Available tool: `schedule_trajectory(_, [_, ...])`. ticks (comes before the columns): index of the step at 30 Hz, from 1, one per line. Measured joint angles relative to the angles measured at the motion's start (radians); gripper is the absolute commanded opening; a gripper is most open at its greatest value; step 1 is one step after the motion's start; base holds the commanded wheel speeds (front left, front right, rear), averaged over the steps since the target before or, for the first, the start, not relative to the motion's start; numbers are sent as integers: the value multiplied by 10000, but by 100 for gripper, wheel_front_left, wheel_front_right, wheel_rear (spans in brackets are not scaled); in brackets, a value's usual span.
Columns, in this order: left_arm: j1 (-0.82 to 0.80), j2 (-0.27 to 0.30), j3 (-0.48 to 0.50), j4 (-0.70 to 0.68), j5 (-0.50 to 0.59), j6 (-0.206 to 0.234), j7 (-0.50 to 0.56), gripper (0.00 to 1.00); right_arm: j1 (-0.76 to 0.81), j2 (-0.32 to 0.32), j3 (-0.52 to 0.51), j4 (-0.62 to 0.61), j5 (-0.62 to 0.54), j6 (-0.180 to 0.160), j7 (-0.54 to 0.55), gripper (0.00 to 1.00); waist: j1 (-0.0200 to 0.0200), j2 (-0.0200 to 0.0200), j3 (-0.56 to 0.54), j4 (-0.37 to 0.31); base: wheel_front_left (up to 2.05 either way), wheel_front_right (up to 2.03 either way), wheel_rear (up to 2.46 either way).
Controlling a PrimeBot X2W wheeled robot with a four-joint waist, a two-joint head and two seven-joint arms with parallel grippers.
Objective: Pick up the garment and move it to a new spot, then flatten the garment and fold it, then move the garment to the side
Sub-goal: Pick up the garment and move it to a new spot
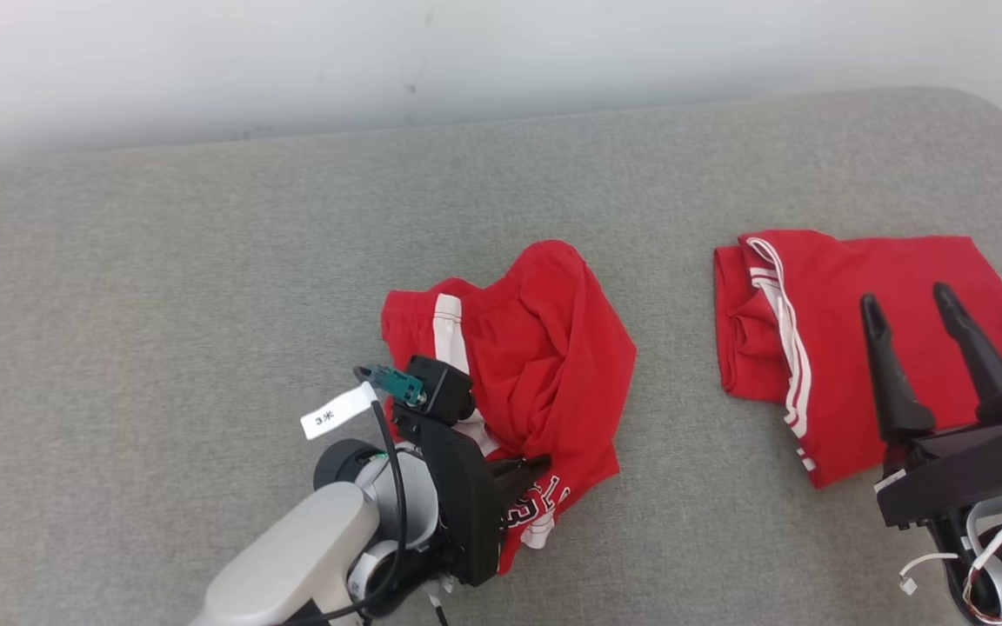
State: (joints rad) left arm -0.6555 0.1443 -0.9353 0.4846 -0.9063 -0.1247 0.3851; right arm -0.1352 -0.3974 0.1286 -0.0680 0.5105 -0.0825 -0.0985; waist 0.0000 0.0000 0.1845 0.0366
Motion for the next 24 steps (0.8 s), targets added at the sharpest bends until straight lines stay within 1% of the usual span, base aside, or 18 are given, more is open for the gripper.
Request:
schedule_trajectory(1, [16, -50, -15, 61, -4, 0, -67, 73, -9, 2, 19, 23, 0, 23, -2, 100, 0, 0, -28, 36, 0, 0, 0])
schedule_trajectory(2, [27, -98, -21, 111, -4, 0, -144, 100, -9, 2, 38, 38, 0, 36, -31, 100, 0, 0, -56, 73, 0, 0, 0])
schedule_trajectory(6, [164, -305, 13, 196, -8, 0, -573, 100, -9, 0, 44, 222, 0, 102, -79, 100, 0, 0, -199, 217, 0, 0, 0])
schedule_trajectory(12, [266, -295, 405, 128, -4, 0, -1469, 100, 9, 2, 159, 543, 4, 249, -132, 100, 0, 0, -511, 475, 0, 0, 0])
schedule_trajectory(17, [580, -81, 508, 142, 96, 35, -1946, 100, 91, 10, 146, 594, 150, 270, -171, 100, 0, 0, -741, 836, 0, 0, 0])
schedule_trajectory(21, [778, 282, 499, 288, 339, 291, -2274, 100, 267, 48, 153, 627, 171, 270, -249, 100, 0, 0, -889, 1163, 0, 0, 0])
schedule_trajectory(24, [976, 443, 502, 328, 447, 364, -2418, 100, 314, 90, 219, 606, 171, 270, -247, 100, -1, 0, -986, 1377, 0, 0, 0])
